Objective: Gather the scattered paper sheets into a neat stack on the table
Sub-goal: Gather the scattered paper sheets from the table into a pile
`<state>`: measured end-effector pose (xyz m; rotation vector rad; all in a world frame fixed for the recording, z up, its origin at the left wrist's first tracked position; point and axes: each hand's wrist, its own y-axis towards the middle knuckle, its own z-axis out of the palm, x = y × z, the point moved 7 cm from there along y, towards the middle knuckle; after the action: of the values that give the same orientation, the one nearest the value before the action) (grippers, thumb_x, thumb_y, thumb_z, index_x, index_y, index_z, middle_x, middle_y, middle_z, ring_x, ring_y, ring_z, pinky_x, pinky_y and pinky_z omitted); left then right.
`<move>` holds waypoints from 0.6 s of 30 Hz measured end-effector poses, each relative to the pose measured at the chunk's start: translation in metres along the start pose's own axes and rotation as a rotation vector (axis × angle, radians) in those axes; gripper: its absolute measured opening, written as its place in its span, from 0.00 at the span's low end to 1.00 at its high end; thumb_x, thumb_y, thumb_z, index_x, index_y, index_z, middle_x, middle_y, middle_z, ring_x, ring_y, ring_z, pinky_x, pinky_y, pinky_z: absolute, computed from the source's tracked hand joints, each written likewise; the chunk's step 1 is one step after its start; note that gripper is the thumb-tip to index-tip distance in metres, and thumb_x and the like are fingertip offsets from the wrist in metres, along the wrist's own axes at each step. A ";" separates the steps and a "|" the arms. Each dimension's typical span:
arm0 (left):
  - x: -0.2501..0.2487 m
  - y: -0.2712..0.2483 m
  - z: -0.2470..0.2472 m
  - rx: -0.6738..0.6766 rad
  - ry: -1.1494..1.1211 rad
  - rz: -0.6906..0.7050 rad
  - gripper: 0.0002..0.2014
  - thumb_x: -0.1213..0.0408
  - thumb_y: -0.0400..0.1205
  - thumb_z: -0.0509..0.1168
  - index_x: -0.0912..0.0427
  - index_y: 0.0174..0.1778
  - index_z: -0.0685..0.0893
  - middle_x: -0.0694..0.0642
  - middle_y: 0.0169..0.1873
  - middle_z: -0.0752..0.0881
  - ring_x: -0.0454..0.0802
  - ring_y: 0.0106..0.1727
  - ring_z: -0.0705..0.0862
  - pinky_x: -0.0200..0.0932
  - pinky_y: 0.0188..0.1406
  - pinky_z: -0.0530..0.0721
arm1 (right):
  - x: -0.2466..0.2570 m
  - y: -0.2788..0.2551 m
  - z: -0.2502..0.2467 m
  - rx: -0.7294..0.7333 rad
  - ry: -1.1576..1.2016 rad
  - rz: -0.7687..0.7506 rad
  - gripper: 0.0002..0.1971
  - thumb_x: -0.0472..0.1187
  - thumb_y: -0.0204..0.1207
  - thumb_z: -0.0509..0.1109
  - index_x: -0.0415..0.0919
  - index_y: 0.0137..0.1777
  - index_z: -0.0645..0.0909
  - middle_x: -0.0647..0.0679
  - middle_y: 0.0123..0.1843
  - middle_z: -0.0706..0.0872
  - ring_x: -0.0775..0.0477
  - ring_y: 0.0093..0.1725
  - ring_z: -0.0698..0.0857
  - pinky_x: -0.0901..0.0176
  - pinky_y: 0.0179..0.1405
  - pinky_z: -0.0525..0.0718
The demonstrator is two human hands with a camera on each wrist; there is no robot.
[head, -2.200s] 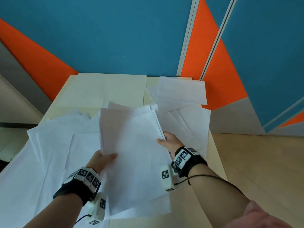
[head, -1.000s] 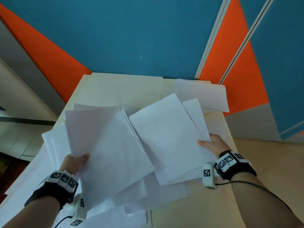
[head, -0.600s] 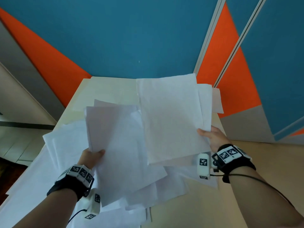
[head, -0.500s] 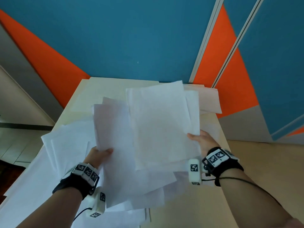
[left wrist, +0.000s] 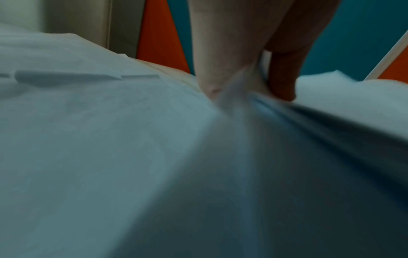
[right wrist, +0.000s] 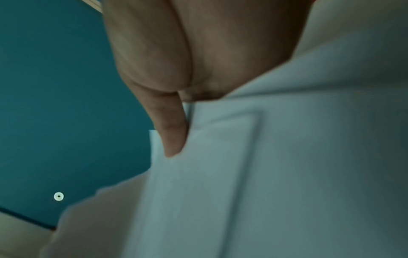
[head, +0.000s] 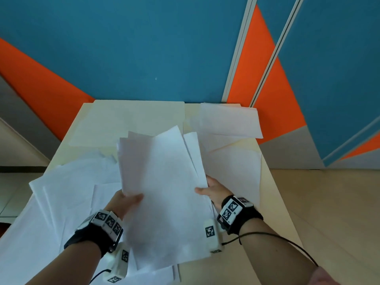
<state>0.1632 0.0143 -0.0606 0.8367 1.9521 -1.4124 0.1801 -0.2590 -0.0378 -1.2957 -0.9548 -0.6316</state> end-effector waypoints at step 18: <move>0.020 0.025 -0.080 -0.324 -0.083 0.002 0.21 0.71 0.70 0.73 0.78 0.56 0.80 0.69 0.46 0.81 0.60 0.47 0.79 0.53 0.49 0.76 | -0.046 -0.022 -0.148 -0.708 -0.537 0.586 0.33 0.39 0.71 0.74 0.29 0.72 0.64 0.35 0.70 0.76 0.37 0.69 0.77 0.51 0.67 0.75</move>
<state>0.1623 0.1002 -0.0696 0.6197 2.0414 -1.0705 0.1723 -0.4133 -0.0659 -2.3436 -0.7172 -0.1406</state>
